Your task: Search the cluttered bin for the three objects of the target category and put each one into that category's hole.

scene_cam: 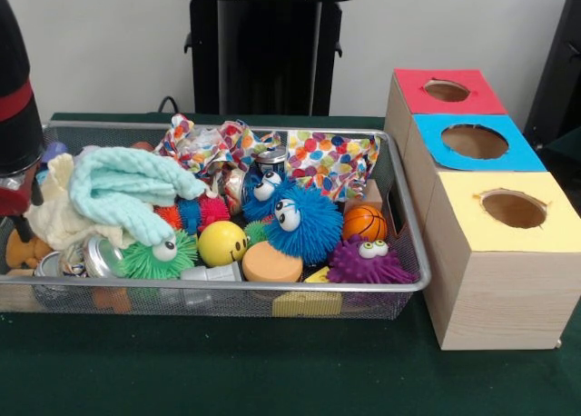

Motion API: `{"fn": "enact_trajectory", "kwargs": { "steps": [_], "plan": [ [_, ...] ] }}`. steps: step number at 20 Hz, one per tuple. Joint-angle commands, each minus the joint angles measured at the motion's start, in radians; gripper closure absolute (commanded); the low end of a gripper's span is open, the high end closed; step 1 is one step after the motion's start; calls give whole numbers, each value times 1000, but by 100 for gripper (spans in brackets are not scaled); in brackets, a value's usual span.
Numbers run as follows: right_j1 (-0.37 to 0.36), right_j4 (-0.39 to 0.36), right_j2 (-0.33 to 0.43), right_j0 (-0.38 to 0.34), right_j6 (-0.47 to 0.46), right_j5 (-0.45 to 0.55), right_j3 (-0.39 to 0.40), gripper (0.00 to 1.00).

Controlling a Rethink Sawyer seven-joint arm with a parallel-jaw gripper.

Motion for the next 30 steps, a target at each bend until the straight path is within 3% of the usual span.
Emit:
{"fn": "enact_trajectory", "kwargs": {
  "steps": [1,4,9,15,30],
  "plan": [
    [-22,-33,-4,19,-201,0,-10,0],
    [-36,-30,2,34,-207,28,-40,0],
    [6,-23,17,38,-240,43,-112,0],
    [43,-21,14,43,-241,26,-143,0],
    [-19,-4,-5,22,-144,-63,43,0]
  ]
}}
